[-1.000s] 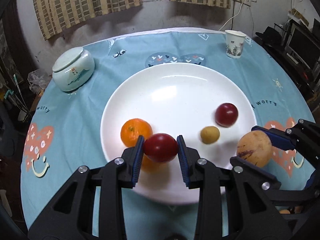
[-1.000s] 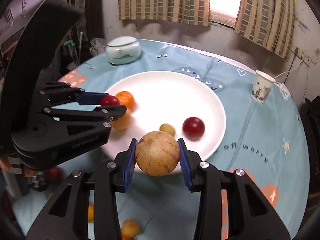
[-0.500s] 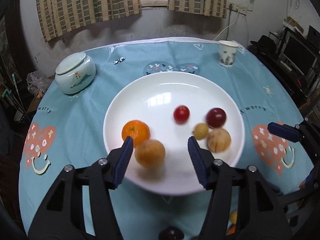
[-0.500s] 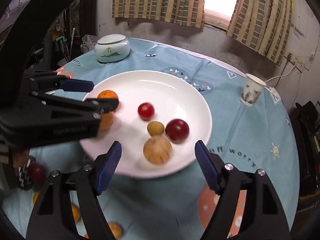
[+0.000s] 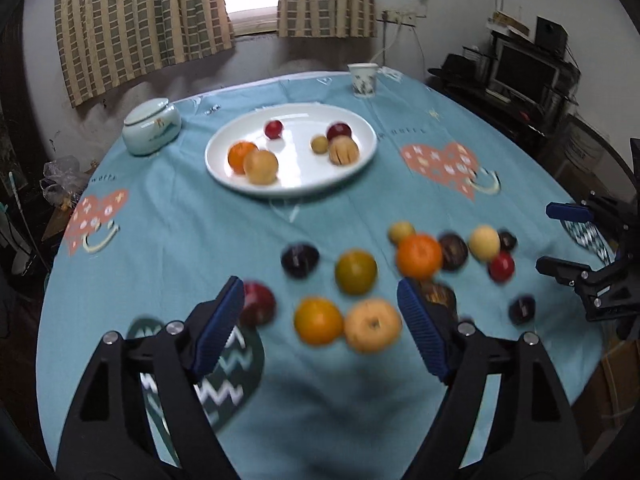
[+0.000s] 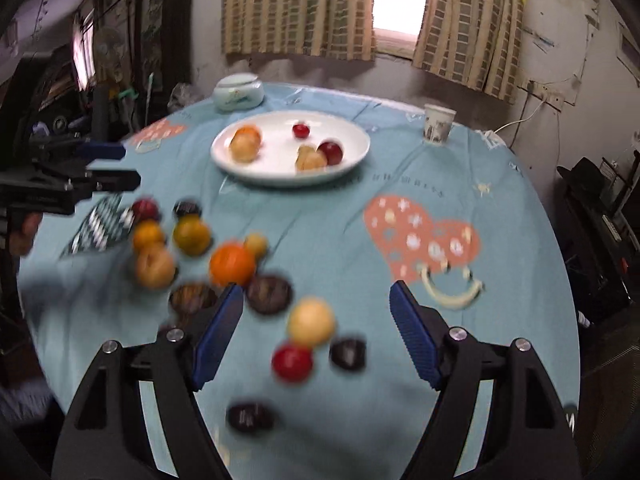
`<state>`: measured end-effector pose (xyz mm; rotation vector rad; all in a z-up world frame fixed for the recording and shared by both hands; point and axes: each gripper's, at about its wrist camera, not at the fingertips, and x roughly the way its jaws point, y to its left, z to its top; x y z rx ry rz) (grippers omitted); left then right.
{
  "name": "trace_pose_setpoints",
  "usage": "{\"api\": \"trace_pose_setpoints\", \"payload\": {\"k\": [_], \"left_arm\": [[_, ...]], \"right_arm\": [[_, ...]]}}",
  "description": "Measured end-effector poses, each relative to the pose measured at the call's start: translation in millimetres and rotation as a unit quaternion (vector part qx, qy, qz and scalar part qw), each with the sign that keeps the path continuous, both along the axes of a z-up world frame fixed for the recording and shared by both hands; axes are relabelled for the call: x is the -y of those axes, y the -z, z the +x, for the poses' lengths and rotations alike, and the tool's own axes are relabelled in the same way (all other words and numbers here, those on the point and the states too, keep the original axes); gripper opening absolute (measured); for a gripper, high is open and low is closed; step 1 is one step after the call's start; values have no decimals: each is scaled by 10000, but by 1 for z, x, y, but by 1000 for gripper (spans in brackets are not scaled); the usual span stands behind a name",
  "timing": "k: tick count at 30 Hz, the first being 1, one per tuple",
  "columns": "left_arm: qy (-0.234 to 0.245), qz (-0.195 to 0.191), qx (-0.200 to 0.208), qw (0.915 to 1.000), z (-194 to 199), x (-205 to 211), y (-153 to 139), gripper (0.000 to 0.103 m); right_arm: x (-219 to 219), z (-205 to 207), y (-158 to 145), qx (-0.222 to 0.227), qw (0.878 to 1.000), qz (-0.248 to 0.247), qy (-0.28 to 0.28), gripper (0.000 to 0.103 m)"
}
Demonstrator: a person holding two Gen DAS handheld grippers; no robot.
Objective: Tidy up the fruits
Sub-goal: 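Move both open tools back to the fruit pile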
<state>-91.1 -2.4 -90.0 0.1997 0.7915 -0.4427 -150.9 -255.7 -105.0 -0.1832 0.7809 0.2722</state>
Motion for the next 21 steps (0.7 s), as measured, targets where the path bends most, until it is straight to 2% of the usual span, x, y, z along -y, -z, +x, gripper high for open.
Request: {"api": "trace_pose_setpoints", "payload": {"k": [3,6,15,18,21], "left_arm": [[17,-101,-126,9999,-20,-7,10,80],[48,-168,-192,9997,-32,-5,17,80],[246,-108,-448,9986,-48,17,39,82],[226,-107,-492,9985,-46,19,42,82],[228,-104,-542,9982,-44,23,44,82]], "right_arm": [[-7,-28,17,-178,9996,-148,-131,77],[-11,-44,31,-300,9994,-43,-164,77],[-16,-31,50,-594,9976,349,0,77],[-21,-25,55,-724,9968,341,-56,72],[-25,-21,61,-845,9959,305,-121,60]]}}
